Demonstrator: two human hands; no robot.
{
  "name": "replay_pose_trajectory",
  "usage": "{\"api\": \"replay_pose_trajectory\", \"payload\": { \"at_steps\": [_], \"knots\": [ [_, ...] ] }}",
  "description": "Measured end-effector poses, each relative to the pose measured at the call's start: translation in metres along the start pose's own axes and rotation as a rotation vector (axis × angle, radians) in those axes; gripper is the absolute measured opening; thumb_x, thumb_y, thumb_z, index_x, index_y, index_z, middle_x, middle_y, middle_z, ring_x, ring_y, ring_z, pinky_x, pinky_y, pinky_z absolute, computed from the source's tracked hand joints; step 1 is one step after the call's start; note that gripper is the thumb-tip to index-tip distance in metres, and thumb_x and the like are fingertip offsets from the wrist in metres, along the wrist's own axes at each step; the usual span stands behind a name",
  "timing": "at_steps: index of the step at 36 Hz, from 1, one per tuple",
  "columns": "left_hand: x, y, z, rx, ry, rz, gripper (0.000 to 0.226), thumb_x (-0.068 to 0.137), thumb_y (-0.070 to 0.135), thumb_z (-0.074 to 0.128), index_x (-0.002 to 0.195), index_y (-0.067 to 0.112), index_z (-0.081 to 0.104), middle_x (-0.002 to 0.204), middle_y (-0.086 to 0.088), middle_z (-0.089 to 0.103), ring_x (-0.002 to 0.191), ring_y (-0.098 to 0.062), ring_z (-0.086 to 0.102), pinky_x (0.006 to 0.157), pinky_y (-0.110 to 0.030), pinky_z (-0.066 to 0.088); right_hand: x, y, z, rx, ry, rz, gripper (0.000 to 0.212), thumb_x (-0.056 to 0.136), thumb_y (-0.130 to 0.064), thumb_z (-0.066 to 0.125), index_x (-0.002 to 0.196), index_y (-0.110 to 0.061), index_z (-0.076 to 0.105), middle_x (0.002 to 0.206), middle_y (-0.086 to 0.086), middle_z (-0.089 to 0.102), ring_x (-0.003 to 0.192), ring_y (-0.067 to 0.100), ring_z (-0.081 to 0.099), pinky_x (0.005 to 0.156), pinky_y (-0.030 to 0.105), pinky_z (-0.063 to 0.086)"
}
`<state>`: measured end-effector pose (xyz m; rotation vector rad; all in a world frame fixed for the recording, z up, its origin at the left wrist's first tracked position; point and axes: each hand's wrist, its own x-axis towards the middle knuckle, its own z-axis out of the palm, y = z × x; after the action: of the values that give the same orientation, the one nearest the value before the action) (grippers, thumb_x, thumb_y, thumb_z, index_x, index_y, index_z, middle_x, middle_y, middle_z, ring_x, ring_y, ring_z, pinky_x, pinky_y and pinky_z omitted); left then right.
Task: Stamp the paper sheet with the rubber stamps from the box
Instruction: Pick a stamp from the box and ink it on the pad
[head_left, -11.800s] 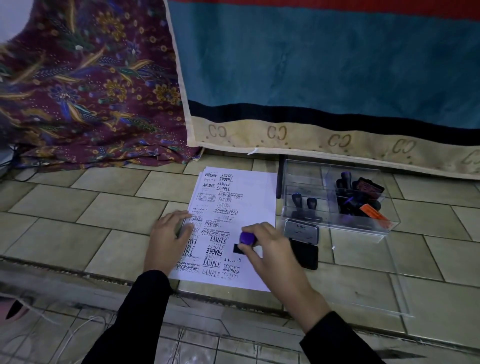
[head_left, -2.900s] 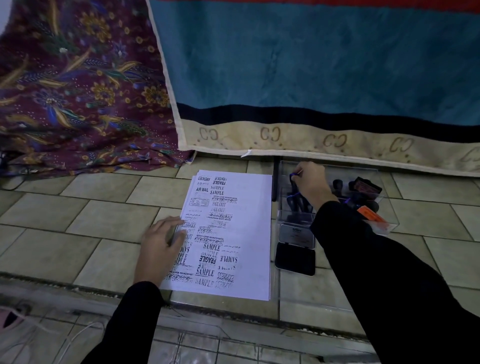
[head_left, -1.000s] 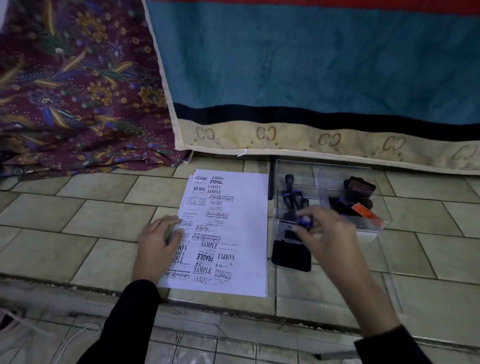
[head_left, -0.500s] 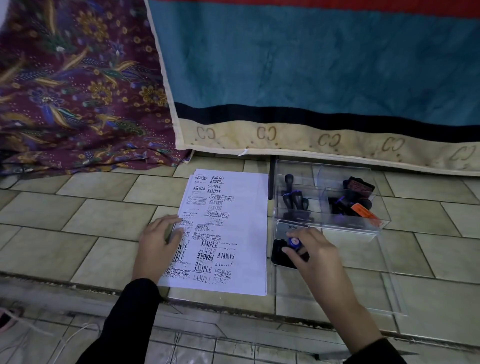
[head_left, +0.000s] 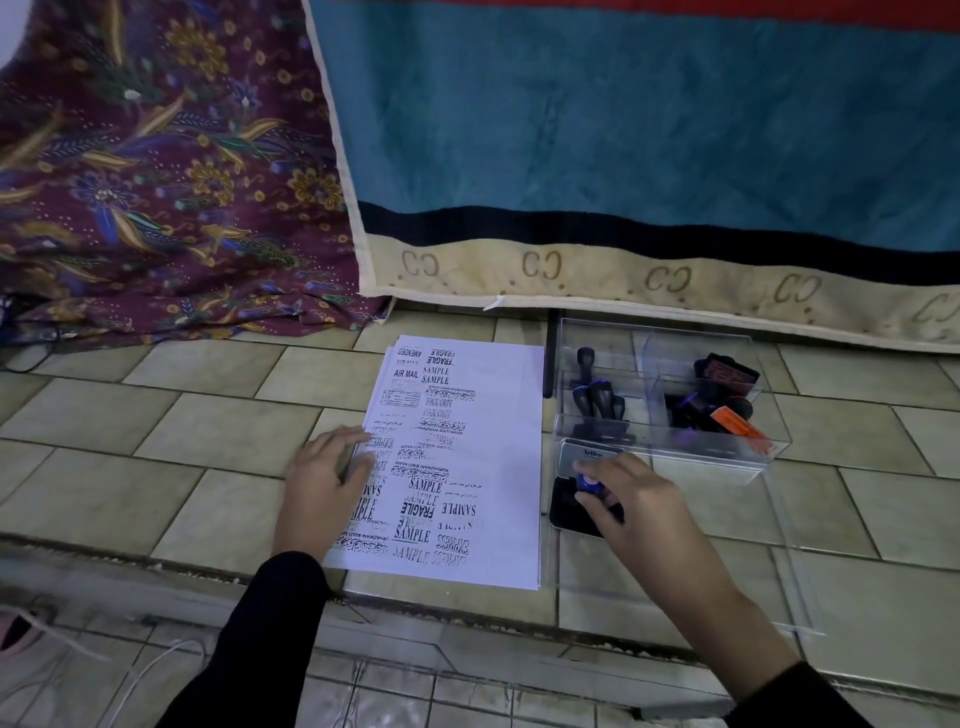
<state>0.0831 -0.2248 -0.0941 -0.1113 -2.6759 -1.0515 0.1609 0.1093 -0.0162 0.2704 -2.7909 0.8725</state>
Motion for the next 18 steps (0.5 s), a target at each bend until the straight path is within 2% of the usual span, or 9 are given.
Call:
{"api": "replay_pose_trajectory", "payload": {
  "at_steps": [2, 4, 6, 11, 13, 15, 16, 18],
  "knots": [
    [0.000, 0.001, 0.000, 0.007, 0.003, -0.004, 0.027, 0.090, 0.028, 0.060, 0.112, 0.015, 0.069, 0.119, 0.003, 0.066, 0.114, -0.021, 0.058, 0.103, -0.045, 0.044, 0.006, -0.005, 0.000, 0.005, -0.009, -0.008, 0.021, 0.080, -0.013, 0.072, 0.100, -0.014, 0.069, 0.090, -0.002, 0.061, 0.067, 0.007, 0.057, 0.068, 0.024, 0.054],
    [0.000, 0.002, -0.001, 0.013, 0.001, -0.009, 0.032, 0.089, 0.034, 0.057, 0.112, 0.016, 0.069, 0.119, 0.004, 0.066, 0.114, -0.020, 0.057, 0.103, -0.044, 0.043, 0.013, -0.015, 0.004, 0.031, -0.008, -0.042, 0.018, 0.079, -0.012, 0.073, 0.096, -0.013, 0.068, 0.092, -0.002, 0.063, 0.068, 0.009, 0.061, 0.069, 0.020, 0.051],
    [0.000, 0.003, -0.001, 0.016, 0.001, -0.008, 0.034, 0.088, 0.036, 0.056, 0.112, 0.016, 0.069, 0.119, 0.004, 0.066, 0.113, -0.020, 0.057, 0.103, -0.044, 0.043, 0.021, -0.028, 0.012, 0.064, -0.026, -0.093, 0.024, 0.078, -0.011, 0.073, 0.101, -0.012, 0.068, 0.096, -0.001, 0.064, 0.072, 0.010, 0.064, 0.072, 0.016, 0.048],
    [0.001, 0.002, 0.000, 0.013, 0.009, -0.010, 0.021, 0.092, 0.023, 0.064, 0.111, 0.017, 0.069, 0.119, 0.007, 0.065, 0.114, -0.020, 0.056, 0.103, -0.043, 0.043, 0.045, -0.053, 0.037, 0.148, -0.078, -0.161, 0.026, 0.086, -0.013, 0.064, 0.113, -0.012, 0.063, 0.102, 0.003, 0.060, 0.080, 0.016, 0.063, 0.077, 0.022, 0.050],
    [0.000, 0.002, 0.001, 0.016, 0.017, -0.008, 0.019, 0.092, 0.017, 0.066, 0.111, 0.017, 0.069, 0.119, 0.007, 0.064, 0.114, -0.020, 0.056, 0.103, -0.042, 0.043, 0.053, -0.059, 0.044, 0.145, -0.087, -0.163, 0.026, 0.089, -0.015, 0.061, 0.115, -0.013, 0.061, 0.106, 0.002, 0.059, 0.083, 0.017, 0.063, 0.077, 0.016, 0.046],
    [-0.001, 0.003, 0.001, 0.017, 0.023, -0.013, 0.020, 0.092, 0.016, 0.066, 0.111, 0.016, 0.069, 0.119, 0.005, 0.065, 0.114, -0.020, 0.056, 0.102, -0.040, 0.043, 0.058, -0.061, 0.049, 0.107, -0.096, -0.159, 0.027, 0.091, -0.018, 0.058, 0.118, -0.014, 0.059, 0.108, 0.001, 0.057, 0.087, 0.017, 0.062, 0.073, 0.003, 0.035],
    [0.000, 0.003, 0.001, 0.018, 0.023, -0.014, 0.020, 0.092, 0.016, 0.066, 0.112, 0.016, 0.069, 0.120, 0.005, 0.065, 0.114, -0.020, 0.056, 0.102, -0.040, 0.043, 0.060, -0.061, 0.051, 0.098, -0.104, -0.156, 0.027, 0.092, -0.018, 0.057, 0.118, -0.014, 0.059, 0.109, 0.001, 0.057, 0.088, 0.017, 0.061, 0.072, 0.003, 0.034],
    [0.000, 0.002, 0.001, 0.019, 0.020, -0.011, 0.020, 0.092, 0.016, 0.066, 0.112, 0.016, 0.069, 0.120, 0.004, 0.065, 0.115, -0.020, 0.056, 0.103, -0.040, 0.043, 0.063, -0.061, 0.054, 0.100, -0.122, -0.157, 0.028, 0.092, -0.018, 0.057, 0.119, -0.013, 0.058, 0.109, 0.003, 0.056, 0.089, 0.020, 0.061, 0.076, 0.018, 0.045]
  ]
}}
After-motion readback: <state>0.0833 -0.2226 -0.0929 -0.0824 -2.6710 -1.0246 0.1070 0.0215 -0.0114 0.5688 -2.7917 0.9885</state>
